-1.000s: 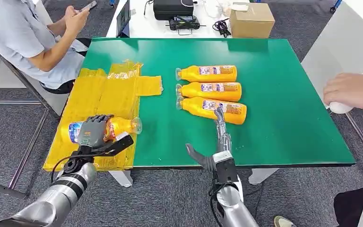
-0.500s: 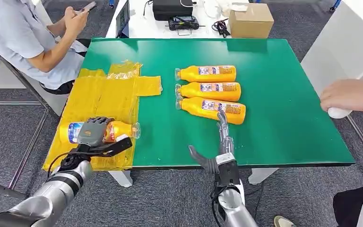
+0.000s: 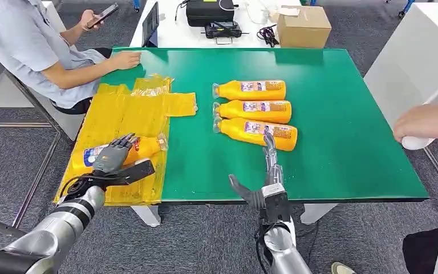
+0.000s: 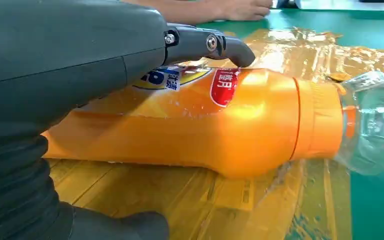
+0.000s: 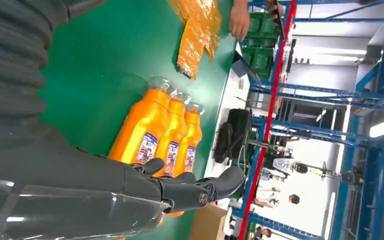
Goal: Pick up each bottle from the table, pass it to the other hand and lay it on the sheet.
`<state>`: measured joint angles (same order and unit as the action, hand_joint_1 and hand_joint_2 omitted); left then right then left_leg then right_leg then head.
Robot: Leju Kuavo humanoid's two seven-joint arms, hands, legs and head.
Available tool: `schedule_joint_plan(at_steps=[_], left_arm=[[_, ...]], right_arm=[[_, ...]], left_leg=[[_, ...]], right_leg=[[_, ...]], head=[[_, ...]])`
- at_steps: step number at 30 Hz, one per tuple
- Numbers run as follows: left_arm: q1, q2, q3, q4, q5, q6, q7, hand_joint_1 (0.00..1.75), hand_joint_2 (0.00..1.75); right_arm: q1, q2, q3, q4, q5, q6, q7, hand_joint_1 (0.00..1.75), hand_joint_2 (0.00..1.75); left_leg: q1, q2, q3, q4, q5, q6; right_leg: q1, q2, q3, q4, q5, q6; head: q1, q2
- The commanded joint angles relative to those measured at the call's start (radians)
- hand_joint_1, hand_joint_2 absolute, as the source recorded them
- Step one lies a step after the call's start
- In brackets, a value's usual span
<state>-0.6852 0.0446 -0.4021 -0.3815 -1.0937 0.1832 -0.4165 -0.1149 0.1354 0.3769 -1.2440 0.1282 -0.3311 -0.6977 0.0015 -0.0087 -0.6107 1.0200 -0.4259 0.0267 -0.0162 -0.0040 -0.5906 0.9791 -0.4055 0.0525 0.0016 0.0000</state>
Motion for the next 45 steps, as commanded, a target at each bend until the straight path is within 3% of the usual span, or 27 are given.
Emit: schedule_joint_plan(at_steps=[1, 7, 9, 13, 21, 33, 35, 37, 40, 44, 45], left_arm=[[0.04, 0.012, -0.009, 0.077, -0.01, -0.023, -0.02, 0.0, 1.75], [0.041, 0.01, -0.013, 0.059, -0.014, 0.032, -0.032, 0.0, 1.75], [0.043, 0.002, -0.017, 0.026, -0.02, 0.137, -0.044, 0.0, 1.75], [0.043, 0.002, -0.017, 0.026, -0.02, 0.137, -0.044, 0.0, 1.75], [0.098, -0.103, 0.058, -0.148, 0.084, 0.444, -0.078, 0.0, 1.75], [0.137, -0.113, 0.021, -0.262, 0.101, 0.417, -0.072, 0.0, 1.75], [0.166, -0.117, 0.013, -0.326, 0.14, 0.397, -0.098, 0.0, 1.75], [0.264, -0.132, 0.012, -0.522, 0.291, 0.31, -0.15, 0.0, 1.75], [0.431, -0.16, -0.011, -0.811, 0.548, 0.191, -0.161, 0.0, 1.75], [0.587, -0.188, -0.034, -1.015, 0.778, 0.157, -0.166, 0.0, 1.75], [0.607, -0.197, -0.03, -1.036, 0.832, 0.161, -0.165, 0.0, 1.75]], right_arm=[[-0.051, -0.016, -0.01, 0.08, -0.01, 0.003, 0.0, 0.0, 1.75], [-0.041, -0.017, -0.011, 0.079, -0.008, -0.005, 0.0, 0.0, 1.75], [-0.031, -0.021, -0.012, 0.065, -0.009, -0.012, 0.0, 0.0, 1.75], [-0.031, -0.021, -0.012, 0.065, -0.009, -0.012, 0.0, 0.0, 1.75], [-0.006, -0.017, -0.03, 0.055, -0.003, -0.042, 0.0, 0.0, 1.75], [0.001, -0.018, -0.041, 0.047, 0.004, -0.049, 0.0, 0.0, 1.75], [0.01, -0.019, -0.046, 0.033, 0.003, -0.053, 0.0, 0.0, 1.75], [0.039, -0.022, -0.063, -0.02, -0.019, -0.03, 0.0, 0.0, 1.75], [0.081, 0.03, -0.191, -0.069, -0.125, 0.172, 0.0, 0.0, 1.75], [0.13, 0.049, -0.239, -0.128, -0.086, 0.184, 0.0, 0.0, 1.75], [0.138, 0.057, -0.251, -0.135, -0.073, 0.167, 0.0, 0.0, 0.0]], left_leg=[[0.0, 0.003, 0.003, -0.002, 0.0, -0.001], [0.0, 0.003, 0.005, -0.002, 0.001, -0.001], [0.0, 0.003, 0.005, -0.002, 0.001, -0.001], [0.0, 0.001, 0.004, -0.001, 0.001, -0.001], [0.001, -0.002, 0.0, 0.0, 0.002, -0.001], [0.001, 0.0, -0.005, 0.001, 0.001, -0.002], [0.0, 0.0, -0.007, 0.0, 0.002, -0.001], [0.001, 0.0, -0.006, 0.0, 0.001, -0.001], [0.0, 0.0, -0.006, 0.0, 0.001, -0.001], [-0.001, 0.002, -0.004, 0.0, -0.002, -0.001], [-0.001, 0.001, -0.006, 0.0, -0.002, -0.001]], right_leg=[[0.0, 0.002, 0.002, -0.001, 0.001, -0.001], [0.0, 0.003, 0.004, -0.001, 0.001, -0.001], [0.0, 0.003, 0.005, -0.001, 0.001, -0.002], [0.0, 0.001, 0.004, -0.001, 0.0, -0.001], [0.001, -0.003, 0.0, -0.001, 0.0, -0.001], [0.001, -0.001, -0.005, 0.0, 0.0, -0.001], [0.001, 0.0, -0.007, 0.0, 0.001, -0.001], [0.001, -0.001, -0.006, 0.0, 0.0, -0.001], [0.0, -0.001, -0.007, 0.0, -0.001, 0.0], [0.0, 0.001, -0.005, -0.001, -0.002, -0.001], [0.0, 0.0, -0.006, -0.001, -0.002, 0.0]], head=[[0.0, 0.0], [0.0, 0.0], [0.0, 0.0], [0.0, 0.0], [0.0, 0.0], [0.0, 0.0], [0.0, 0.0], [0.0, 0.0], [0.0, 0.0], [0.0, 0.0], [0.0, 0.0]])
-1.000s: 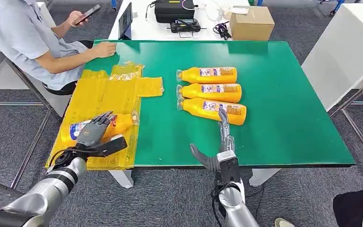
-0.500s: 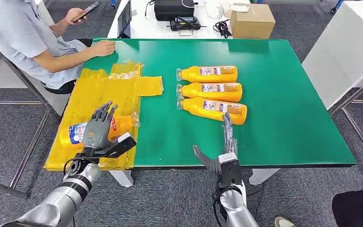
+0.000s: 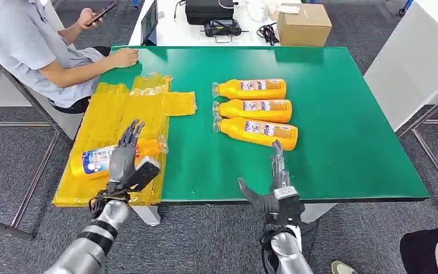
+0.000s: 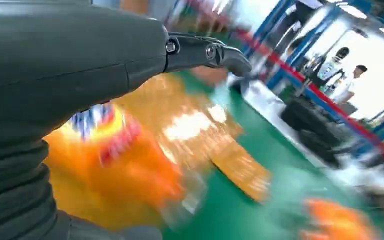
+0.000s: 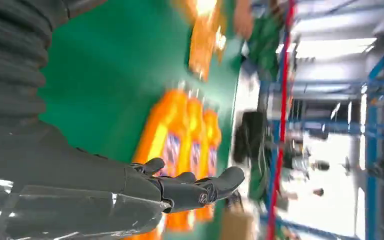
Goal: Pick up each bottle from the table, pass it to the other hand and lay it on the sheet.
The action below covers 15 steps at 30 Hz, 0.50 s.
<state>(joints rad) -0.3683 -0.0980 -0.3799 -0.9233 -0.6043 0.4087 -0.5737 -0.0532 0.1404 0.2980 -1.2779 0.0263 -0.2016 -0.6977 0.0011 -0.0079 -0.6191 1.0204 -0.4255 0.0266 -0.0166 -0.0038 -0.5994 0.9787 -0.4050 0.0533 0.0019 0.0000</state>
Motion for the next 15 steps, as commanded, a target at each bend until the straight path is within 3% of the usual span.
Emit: schedule_joint_plan(at_steps=[1, 6, 7, 8, 9, 10, 11, 12, 15], left_arm=[[0.305, -0.063, -0.049, -0.503, 0.383, -0.059, -0.007, 0.0, 1.75], [0.307, -0.063, -0.052, -0.495, 0.394, -0.055, -0.007, 0.0, 1.75], [0.316, -0.068, -0.051, -0.497, 0.403, -0.051, -0.008, 0.0, 1.75], [0.32, -0.074, -0.061, -0.49, 0.412, -0.051, -0.01, 0.0, 1.75], [0.319, -0.077, -0.084, -0.471, 0.418, -0.06, -0.013, 0.0, 1.75], [0.312, -0.079, -0.105, -0.449, 0.433, -0.063, -0.019, 0.0, 1.75], [0.297, -0.082, -0.131, -0.42, 0.449, -0.072, -0.028, 0.0, 1.75], [0.28, -0.089, -0.152, -0.383, 0.465, -0.073, -0.036, 0.0, 1.75], [0.268, -0.087, -0.169, -0.359, 0.475, -0.066, -0.045, 0.0, 1.75]], right_arm=[[0.081, 0.06, -0.179, -0.112, 0.041, 0.017, 0.011, 0.0, 0.0], [0.078, 0.076, -0.188, -0.113, 0.048, -0.017, 0.037, 0.0, 0.0], [0.076, 0.08, -0.186, -0.12, 0.071, -0.05, 0.038, 0.0, 1.75], [0.071, 0.073, -0.17, -0.124, 0.127, -0.111, 0.028, 0.0, 1.75], [0.057, 0.065, -0.157, -0.115, 0.246, -0.244, 0.018, 0.0, 1.75], [0.039, 0.051, -0.141, -0.086, 0.4, -0.407, 0.016, 0.0, 1.75], [0.028, 0.071, -0.217, -0.069, 0.697, -0.497, 0.024, 0.0, 1.75], [-0.002, 0.029, -0.192, 0.01, 0.824, -0.497, 0.07, 0.0, 1.75], [-0.026, 0.014, -0.202, 0.079, 0.785, -0.497, 0.052, 0.0, 1.75]], left_leg=[[0.0, 0.0, 0.004, 0.0, -0.004, -0.001], [0.0, 0.001, 0.005, 0.001, -0.006, -0.002], [0.0, 0.002, 0.001, 0.0, -0.003, -0.001], [0.001, 0.002, 0.003, 0.0, -0.004, -0.001], [0.0, 0.001, 0.0, -0.001, -0.003, -0.001], [0.001, 0.001, 0.001, 0.0, -0.004, -0.001], [0.0, 0.002, 0.0, -0.001, -0.003, 0.0], [0.0, 0.002, 0.002, 0.0, -0.004, -0.001], [0.001, 0.0, 0.007, -0.002, -0.004, -0.001]], right_leg=[[0.0, 0.0, 0.004, 0.0, -0.004, -0.002], [0.001, 0.001, 0.004, 0.001, -0.005, -0.003], [0.0, 0.001, 0.0, 0.0, -0.002, -0.002], [0.001, 0.002, 0.002, -0.001, -0.002, -0.003], [0.0, 0.0, -0.001, -0.001, -0.002, -0.002], [0.001, 0.0, 0.001, 0.0, -0.002, -0.002], [0.0, 0.001, -0.002, -0.001, -0.001, -0.001], [0.001, 0.001, 0.001, -0.001, -0.002, -0.002], [0.001, -0.002, 0.008, -0.003, -0.003, -0.003]], head=[[0.0, 0.0], [0.0, 0.0], [-0.001, 0.0], [0.0, 0.0], [0.0, 0.0], [0.0, 0.0], [-0.001, 0.0], [0.0, 0.0], [0.0, 0.0]])
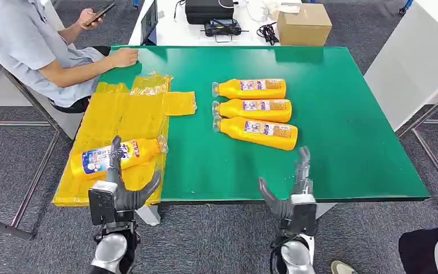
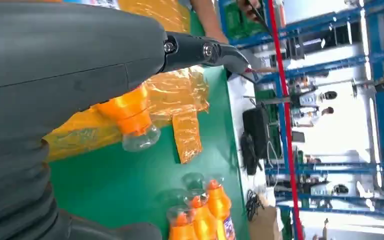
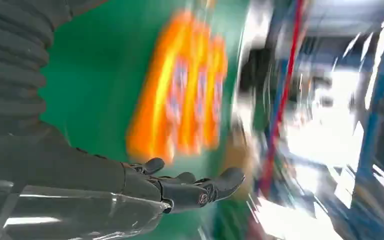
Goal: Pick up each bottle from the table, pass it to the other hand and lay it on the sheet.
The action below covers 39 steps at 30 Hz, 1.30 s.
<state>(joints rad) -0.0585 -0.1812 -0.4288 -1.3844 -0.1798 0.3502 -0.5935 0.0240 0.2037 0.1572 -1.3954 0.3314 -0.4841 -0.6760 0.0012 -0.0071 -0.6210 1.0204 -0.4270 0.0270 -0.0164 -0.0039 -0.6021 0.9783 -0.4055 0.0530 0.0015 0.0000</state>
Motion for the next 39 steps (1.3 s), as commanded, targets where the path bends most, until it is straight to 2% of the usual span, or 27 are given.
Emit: schedule_joint_plan(at_steps=[1, 3, 5, 16, 19, 21, 23, 24, 26, 27, 30, 35, 36, 37, 39], left_arm=[[-0.043, 0.001, -0.128, 0.102, 0.053, -0.009, -0.027, 0.0, 1.75], [-0.045, 0.006, -0.148, 0.11, 0.042, -0.002, -0.037, 0.0, 1.75], [-0.053, 0.008, -0.165, 0.116, 0.045, -0.007, -0.037, 0.0, 1.75], [-0.055, 0.007, -0.168, 0.116, 0.046, -0.006, -0.036, 0.0, 1.75], [-0.055, 0.007, -0.168, 0.116, 0.046, -0.006, -0.036, 0.0, 1.75], [-0.062, 0.012, -0.183, 0.117, 0.05, -0.01, -0.035, 0.0, 1.75], [-0.065, 0.012, -0.188, 0.119, 0.052, -0.011, -0.035, 0.0, 1.75], [-0.069, 0.013, -0.197, 0.12, 0.053, -0.015, -0.034, 0.0, 1.75], [-0.072, 0.012, -0.204, 0.119, 0.057, -0.014, -0.036, 0.0, 1.75], [-0.074, 0.014, -0.211, 0.116, 0.053, -0.007, -0.042, 0.0, 1.75], [-0.073, 0.02, -0.221, 0.093, 0.056, 0.007, -0.044, 0.0, 1.75], [-0.076, 0.014, -0.209, 0.084, 0.063, 0.034, -0.039, 0.0, 1.75], [-0.073, 0.01, -0.197, 0.081, 0.071, 0.049, -0.038, 0.0, 1.75], [-0.072, 0.008, -0.191, 0.079, 0.069, 0.065, -0.042, 0.0, 1.75], [-0.077, 0.005, -0.185, 0.087, 0.038, 0.123, -0.057, 0.0, 1.75]], right_arm=[[-0.104, -0.036, -0.091, 0.187, 0.506, -0.214, 0.031, 0.0, 1.75], [-0.145, -0.064, -0.068, 0.267, 0.605, -0.214, 0.094, 0.0, 1.75], [-0.176, -0.081, -0.1, 0.301, 0.716, -0.214, 0.131, 0.0, 1.75], [-0.188, -0.082, -0.11, 0.317, 0.71, -0.214, 0.119, 0.0, 1.75], [-0.188, -0.082, -0.11, 0.317, 0.71, -0.214, 0.119, 0.0, 1.75], [-0.246, -0.108, -0.1, 0.415, 0.774, -0.214, 0.203, 0.0, 1.75], [-0.277, -0.128, -0.1, 0.457, 0.825, -0.214, 0.249, 0.0, 1.75], [-0.319, -0.141, -0.092, 0.535, 0.778, -0.214, 0.232, 0.0, 1.75], [-0.362, -0.152, -0.088, 0.607, 0.714, -0.214, 0.204, 0.0, 1.75], [-0.381, -0.143, -0.087, 0.649, 0.631, -0.21, 0.169, 0.0, 1.75], [-0.378, -0.131, -0.047, 0.65, 0.522, -0.214, 0.121, 0.0, 1.75], [-0.357, -0.12, -0.085, 0.6, 0.624, -0.214, 0.16, 0.0, 1.75], [-0.351, -0.119, -0.1, 0.588, 0.625, -0.214, 0.153, 0.0, 1.75], [-0.349, -0.121, -0.104, 0.584, 0.624, -0.214, 0.147, 0.0, 1.75], [-0.347, -0.124, -0.118, 0.559, 0.616, -0.214, 0.13, 0.0, 1.75]], left_leg=[[0.0, -0.002, 0.005, -0.002, -0.001, -0.001], [0.001, 0.002, 0.006, -0.002, -0.001, -0.001], [0.0, 0.003, 0.008, -0.002, -0.001, -0.001], [0.0, 0.001, 0.003, -0.001, 0.0, 0.0], [0.0, 0.001, 0.006, -0.002, -0.001, -0.001], [0.0, 0.001, 0.003, -0.001, 0.0, -0.001], [0.001, 0.001, 0.01, -0.002, -0.003, -0.002], [0.0, 0.002, 0.005, -0.001, -0.001, -0.001], [0.0, 0.004, 0.005, -0.001, -0.001, -0.001], [0.0, 0.003, 0.003, -0.001, 0.0, 0.0], [0.0, 0.002, 0.003, -0.001, 0.0, 0.0], [-0.001, 0.001, 0.003, -0.001, 0.0, 0.0], [0.0, 0.002, 0.009, -0.001, -0.003, -0.002], [-0.001, 0.001, 0.004, -0.001, -0.001, 0.0], [-0.001, 0.001, 0.004, 0.0, -0.001, 0.0]], right_leg=[[0.001, -0.002, 0.007, -0.003, -0.001, -0.001], [0.001, 0.002, 0.006, -0.003, 0.0, -0.002], [0.0, 0.001, 0.007, -0.003, 0.0, -0.002], [0.0, 0.0, 0.003, -0.002, 0.0, -0.001], [0.0, 0.001, 0.006, -0.002, 0.0, -0.002], [0.0, 0.0, 0.004, -0.002, 0.0, -0.001], [0.001, 0.0, 0.01, -0.002, -0.003, -0.003], [0.001, 0.001, 0.005, -0.002, -0.001, -0.002], [0.0, 0.003, 0.004, -0.002, 0.001, -0.001], [0.0, 0.002, 0.003, -0.002, 0.001, -0.001], [0.0, 0.001, 0.003, -0.002, 0.001, -0.001], [0.0, 0.0, 0.003, -0.001, 0.0, -0.001], [0.001, 0.001, 0.009, -0.001, -0.003, -0.004], [0.0, 0.0, 0.005, -0.001, -0.001, -0.001], [0.0, 0.001, 0.004, 0.0, -0.001, -0.001]], head=[[0.0, 0.0], [0.0, 0.0], [0.0, 0.0], [0.0, 0.0], [0.0, 0.0], [0.0, 0.0], [0.0, 0.0], [0.0, 0.0], [0.0, 0.0], [0.0, 0.0], [0.0, 0.0], [0.0, 0.0], [0.0, 0.0], [0.0, 0.0], [0.0, 0.0]])
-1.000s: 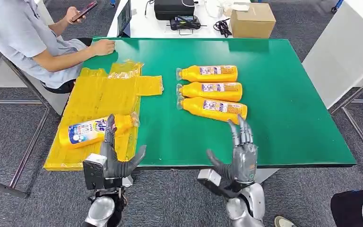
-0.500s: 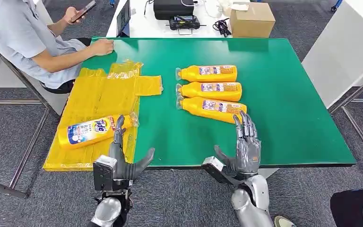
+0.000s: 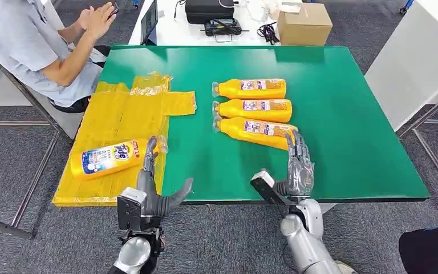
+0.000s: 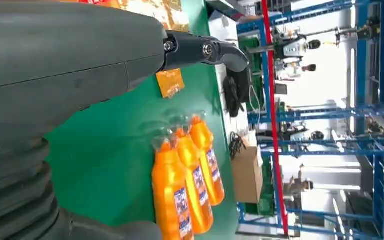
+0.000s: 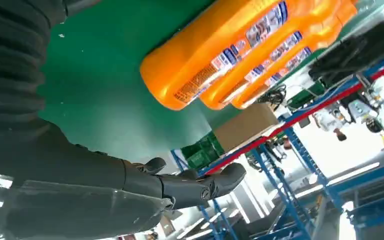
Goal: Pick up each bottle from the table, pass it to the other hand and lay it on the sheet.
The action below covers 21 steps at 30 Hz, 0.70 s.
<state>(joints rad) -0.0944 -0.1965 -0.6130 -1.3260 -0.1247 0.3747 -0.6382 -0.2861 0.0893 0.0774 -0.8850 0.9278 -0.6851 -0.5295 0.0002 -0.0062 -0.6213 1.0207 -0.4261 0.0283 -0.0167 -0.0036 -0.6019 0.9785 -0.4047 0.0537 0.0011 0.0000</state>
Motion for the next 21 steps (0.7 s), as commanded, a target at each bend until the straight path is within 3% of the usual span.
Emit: schedule_joint_plan(at_steps=[1, 5, 16, 21], left_arm=[[-0.042, 0.019, 0.002, 0.032, -0.013, 0.099, -0.01, 0.0, 1.75], [-0.045, 0.019, -0.002, 0.038, -0.009, 0.09, -0.008, 0.0, 1.75], [-0.048, 0.018, -0.01, 0.035, -0.002, 0.081, -0.006, 0.0, 1.75], [-0.05, 0.02, -0.018, 0.038, 0.0, 0.077, -0.008, 0.0, 1.75]], right_arm=[[-0.039, -0.012, -0.036, 0.049, 0.026, -0.013, -0.01, 0.0, 1.75], [-0.037, -0.026, -0.038, 0.025, 0.088, -0.013, 0.036, 0.0, 1.75], [-0.048, -0.027, -0.026, 0.038, 0.083, -0.013, 0.014, 0.0, 1.75], [-0.024, 0.001, -0.079, -0.024, 0.11, -0.013, -0.023, 0.0, 1.75]], left_leg=[[0.001, 0.001, 0.004, 0.0, -0.001, -0.001], [0.001, 0.001, 0.004, 0.0, -0.002, -0.001], [0.0, 0.001, 0.004, 0.0, -0.002, -0.002], [0.0, 0.0, 0.001, 0.0, -0.001, -0.001]], right_leg=[[0.001, 0.0, 0.003, -0.001, -0.001, -0.002], [0.001, 0.0, 0.004, 0.0, -0.002, -0.002], [0.0, 0.001, 0.004, 0.0, -0.002, -0.003], [0.0, 0.0, 0.001, 0.0, -0.001, -0.001]], head=[[0.0, 0.0], [0.0, 0.0], [0.0, 0.0], [0.0, 0.0]])
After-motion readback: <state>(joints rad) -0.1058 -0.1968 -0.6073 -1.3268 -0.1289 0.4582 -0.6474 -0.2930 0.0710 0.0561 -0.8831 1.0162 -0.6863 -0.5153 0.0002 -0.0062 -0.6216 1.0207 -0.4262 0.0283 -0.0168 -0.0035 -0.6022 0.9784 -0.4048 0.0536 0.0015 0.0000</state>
